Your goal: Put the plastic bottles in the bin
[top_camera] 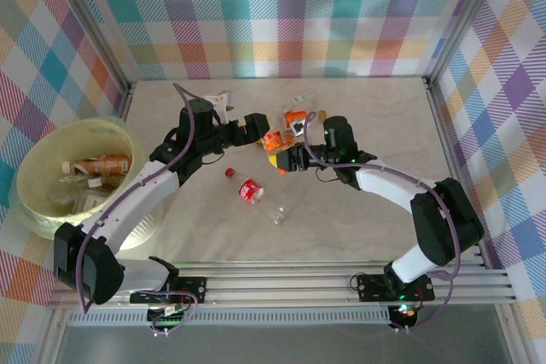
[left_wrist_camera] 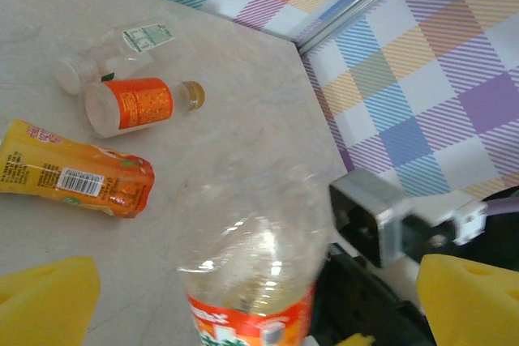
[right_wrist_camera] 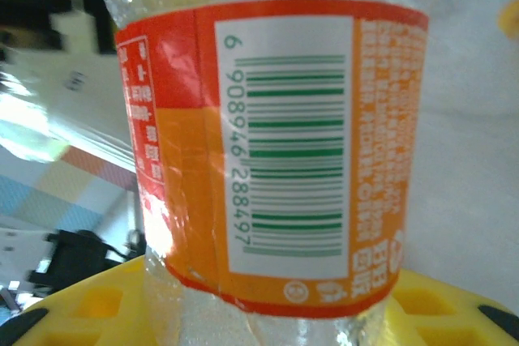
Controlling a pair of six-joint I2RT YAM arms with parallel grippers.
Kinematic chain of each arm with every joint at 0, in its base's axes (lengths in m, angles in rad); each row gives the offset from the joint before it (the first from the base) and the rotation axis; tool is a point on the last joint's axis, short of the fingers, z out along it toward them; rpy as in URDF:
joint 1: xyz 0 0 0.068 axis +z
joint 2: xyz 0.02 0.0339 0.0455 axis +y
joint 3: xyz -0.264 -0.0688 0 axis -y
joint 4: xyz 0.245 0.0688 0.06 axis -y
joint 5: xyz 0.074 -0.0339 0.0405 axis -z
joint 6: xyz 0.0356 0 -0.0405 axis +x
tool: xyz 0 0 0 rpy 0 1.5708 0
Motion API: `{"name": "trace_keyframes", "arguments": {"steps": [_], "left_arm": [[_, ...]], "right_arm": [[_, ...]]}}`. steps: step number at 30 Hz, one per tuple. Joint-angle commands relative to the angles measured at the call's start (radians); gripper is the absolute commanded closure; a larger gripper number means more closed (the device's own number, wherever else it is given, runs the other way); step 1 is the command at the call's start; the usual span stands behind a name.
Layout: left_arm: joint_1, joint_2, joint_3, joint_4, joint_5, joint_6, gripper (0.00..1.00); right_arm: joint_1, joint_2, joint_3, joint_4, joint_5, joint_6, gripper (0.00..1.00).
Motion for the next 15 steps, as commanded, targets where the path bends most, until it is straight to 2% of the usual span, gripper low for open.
{"name": "trace_keyframes", "arguments": {"steps": [1,3,6,12,15], "left_arm": [[-0.007,-0.008,-0.003,0.027,0.101,0.055,0.00],[-0.009,0.017,0.012,0.043,0.184,0.052,0.00],[-0.011,0.029,0.001,0.087,0.212,0.032,0.05],[-0.011,0.035,0.004,0.084,0.196,0.032,0.32],[-0.010,0.031,0.010,0.058,0.185,0.049,0.40]], "right_arm": [[0.025,0.010,0.041,0.184,-0.169,0.142,0.60],[0.044,0.025,0.065,0.177,-0.183,0.147,0.60],[0.063,0.035,0.085,0.169,-0.179,0.132,0.59],[0.071,0.042,0.095,0.178,-0.151,0.135,0.58],[0.072,0.042,0.105,0.146,-0.122,0.127,0.51]]}}
